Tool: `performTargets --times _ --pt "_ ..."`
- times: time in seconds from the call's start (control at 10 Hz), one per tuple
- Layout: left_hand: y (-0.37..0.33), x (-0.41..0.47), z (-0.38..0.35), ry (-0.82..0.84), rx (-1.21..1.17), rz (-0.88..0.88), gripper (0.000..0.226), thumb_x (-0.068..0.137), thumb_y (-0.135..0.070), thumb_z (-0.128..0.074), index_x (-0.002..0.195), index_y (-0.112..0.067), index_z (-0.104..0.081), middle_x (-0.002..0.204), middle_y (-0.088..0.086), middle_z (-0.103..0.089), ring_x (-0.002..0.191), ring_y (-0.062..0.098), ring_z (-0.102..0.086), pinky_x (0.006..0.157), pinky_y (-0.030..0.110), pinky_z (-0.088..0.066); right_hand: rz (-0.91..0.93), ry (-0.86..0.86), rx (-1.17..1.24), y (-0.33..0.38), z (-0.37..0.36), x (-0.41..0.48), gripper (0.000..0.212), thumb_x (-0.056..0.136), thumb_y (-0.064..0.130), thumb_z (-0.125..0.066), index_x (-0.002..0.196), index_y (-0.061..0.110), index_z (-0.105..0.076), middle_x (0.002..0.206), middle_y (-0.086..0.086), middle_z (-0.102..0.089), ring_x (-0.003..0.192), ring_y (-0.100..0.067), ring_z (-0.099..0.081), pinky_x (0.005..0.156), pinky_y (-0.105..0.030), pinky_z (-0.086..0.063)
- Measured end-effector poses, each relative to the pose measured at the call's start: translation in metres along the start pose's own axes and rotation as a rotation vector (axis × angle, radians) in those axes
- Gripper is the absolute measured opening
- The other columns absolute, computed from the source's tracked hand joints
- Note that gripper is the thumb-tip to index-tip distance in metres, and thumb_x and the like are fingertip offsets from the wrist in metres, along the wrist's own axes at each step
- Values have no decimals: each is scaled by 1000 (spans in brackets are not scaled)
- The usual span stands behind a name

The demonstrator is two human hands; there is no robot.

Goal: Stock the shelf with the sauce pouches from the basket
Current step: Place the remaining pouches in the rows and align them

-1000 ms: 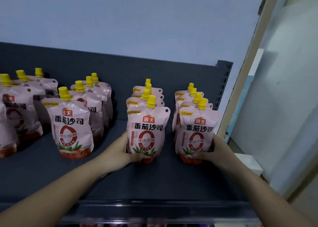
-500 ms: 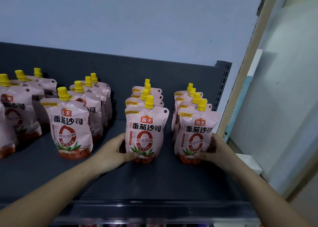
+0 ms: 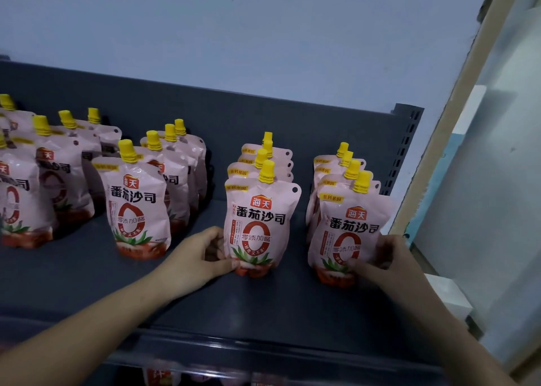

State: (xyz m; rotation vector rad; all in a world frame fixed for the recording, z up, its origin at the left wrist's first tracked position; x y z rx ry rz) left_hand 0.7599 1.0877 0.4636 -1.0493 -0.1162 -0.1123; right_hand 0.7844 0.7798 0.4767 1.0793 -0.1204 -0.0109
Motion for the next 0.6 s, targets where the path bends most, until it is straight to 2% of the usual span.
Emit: performTargets --times 0.1,0.2,0.3,0.4,0.5,0.6 --pt "1 -4 1 -29 -5 -11 26 74 -6 -75 92 -20 -62 84 2 -65 80 15 -60 77 21 -50 11 -119 29 5 7 -4 39 73 19 -76 90 15 -41 91 -7 -54 83 -23 -57 78 -48 -54" --pt "5 -7 6 -82 -11 18 28 77 -6 -72 101 -16 -61 94 10 -66 86 20 -62 82 25 -50 -6 -142 80 7 5 -5 38 75 17 -74 93 16 -40 89 -4 -51 81 -21 -53 81 -49 -52" --pt "5 -15 13 -121 -23 20 27 79 -7 -71 101 -16 -59 93 6 -64 85 16 -60 78 18 -48 10 -163 79 11 4 -10 33 77 18 -72 91 11 -43 89 -8 -55 81 -23 -55 81 -49 -51" --pt "5 -29 25 -106 -44 -7 25 80 -7 -69 93 -24 -57 89 0 -62 80 10 -57 71 9 -45 -14 -164 44 10 2 -19 28 81 20 -69 92 2 -50 91 -15 -60 85 -31 -60 80 -53 -52" --pt "6 -47 49 -60 -86 -52 23 77 -13 -73 92 -25 -59 81 -4 -65 75 6 -56 74 16 -47 -43 -210 68 4 -1 -29 23 83 15 -65 73 2 -49 82 -23 -59 79 -36 -59 78 -51 -53" --pt "9 -69 84 -9 -112 -61 29 66 -29 -70 92 -19 -63 77 -9 -66 73 5 -55 75 22 -46 61 -331 92 22 -11 -47 38 83 5 -64 57 5 -36 60 -20 -45 56 -20 -42 55 -25 -40"
Point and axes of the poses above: each hand's wrist, its own x-axis towards the middle knuckle, its own z-axis out of the back of the hand, y = z × x, the point moved 9 cm from there along x, towards the middle knuckle
